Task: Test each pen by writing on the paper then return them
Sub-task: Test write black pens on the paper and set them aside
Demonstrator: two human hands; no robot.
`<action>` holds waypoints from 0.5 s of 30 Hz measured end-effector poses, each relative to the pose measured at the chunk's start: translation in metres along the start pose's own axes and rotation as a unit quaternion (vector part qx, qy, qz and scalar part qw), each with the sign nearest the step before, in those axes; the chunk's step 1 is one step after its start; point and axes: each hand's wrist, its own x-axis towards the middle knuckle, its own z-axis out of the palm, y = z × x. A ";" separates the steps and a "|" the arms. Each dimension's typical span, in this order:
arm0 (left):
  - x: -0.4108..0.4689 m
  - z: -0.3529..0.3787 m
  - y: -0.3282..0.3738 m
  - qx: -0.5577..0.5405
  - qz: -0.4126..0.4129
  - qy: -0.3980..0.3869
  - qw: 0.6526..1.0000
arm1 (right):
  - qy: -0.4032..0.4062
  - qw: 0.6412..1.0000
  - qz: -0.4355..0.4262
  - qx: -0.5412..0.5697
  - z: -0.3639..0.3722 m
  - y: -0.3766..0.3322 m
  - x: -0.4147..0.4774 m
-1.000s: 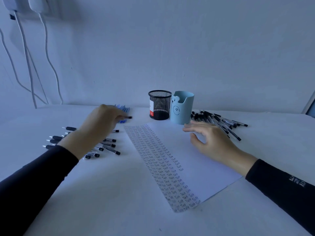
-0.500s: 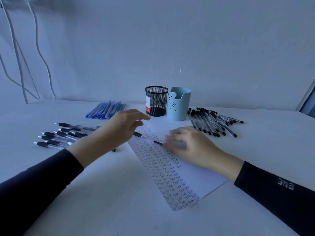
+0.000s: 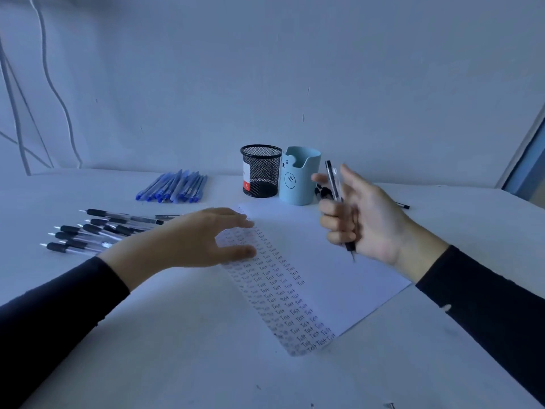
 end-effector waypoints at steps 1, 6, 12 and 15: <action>0.001 0.002 -0.001 -0.005 -0.005 -0.012 1.000 | -0.016 1.000 0.019 -0.004 0.003 -0.001 -0.002; 0.003 0.004 -0.006 -0.048 -0.005 -0.035 0.998 | 0.022 0.997 0.052 0.048 0.011 0.004 -0.007; 0.002 0.004 -0.006 -0.059 -0.008 -0.047 0.997 | 0.022 0.999 0.036 0.029 0.013 0.005 -0.010; 0.001 0.004 -0.006 -0.058 -0.009 -0.054 0.997 | -0.003 0.999 -0.003 -0.040 0.017 0.009 -0.010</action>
